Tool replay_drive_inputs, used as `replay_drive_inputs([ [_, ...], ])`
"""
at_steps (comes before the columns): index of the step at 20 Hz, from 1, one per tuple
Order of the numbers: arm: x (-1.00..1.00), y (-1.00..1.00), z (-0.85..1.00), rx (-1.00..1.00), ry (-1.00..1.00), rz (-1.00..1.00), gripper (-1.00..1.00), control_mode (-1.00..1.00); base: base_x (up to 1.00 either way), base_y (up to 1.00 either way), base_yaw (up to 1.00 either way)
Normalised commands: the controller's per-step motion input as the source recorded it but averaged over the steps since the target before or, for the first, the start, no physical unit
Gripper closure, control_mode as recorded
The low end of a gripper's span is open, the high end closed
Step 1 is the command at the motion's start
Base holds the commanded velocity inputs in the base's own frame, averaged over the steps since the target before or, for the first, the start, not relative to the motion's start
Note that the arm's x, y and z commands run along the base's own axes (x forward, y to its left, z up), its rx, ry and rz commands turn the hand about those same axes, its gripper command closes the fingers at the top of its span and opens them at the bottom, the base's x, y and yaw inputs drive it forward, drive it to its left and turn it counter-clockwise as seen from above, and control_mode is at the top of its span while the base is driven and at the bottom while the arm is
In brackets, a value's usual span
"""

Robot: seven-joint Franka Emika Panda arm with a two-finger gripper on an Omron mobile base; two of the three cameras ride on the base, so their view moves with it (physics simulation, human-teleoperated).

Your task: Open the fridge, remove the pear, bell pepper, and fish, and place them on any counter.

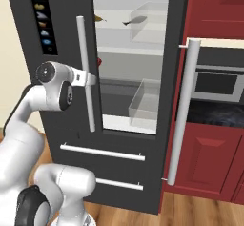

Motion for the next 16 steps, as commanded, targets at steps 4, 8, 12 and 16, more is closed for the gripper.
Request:
replay_drive_inputs([
  [4, 0.84, 0.01, 0.0, 0.1, 0.0, 0.03, -1.0, -1.0, 0.0, 0.0, 0.0],
  [8, 0.64, 0.03, -0.03, 0.02, 0.0, 0.0, -1.0, -1.0, 0.0, 0.0, 0.0],
  [12, 0.52, 0.11, -0.14, 0.0, 0.0, -0.02, -1.0, -1.0, 0.0, 0.0, 0.0],
  [16, 0.54, 0.17, -0.09, 0.0, 0.0, -0.05, -1.0, -1.0, 0.0, 0.0, 0.0],
])
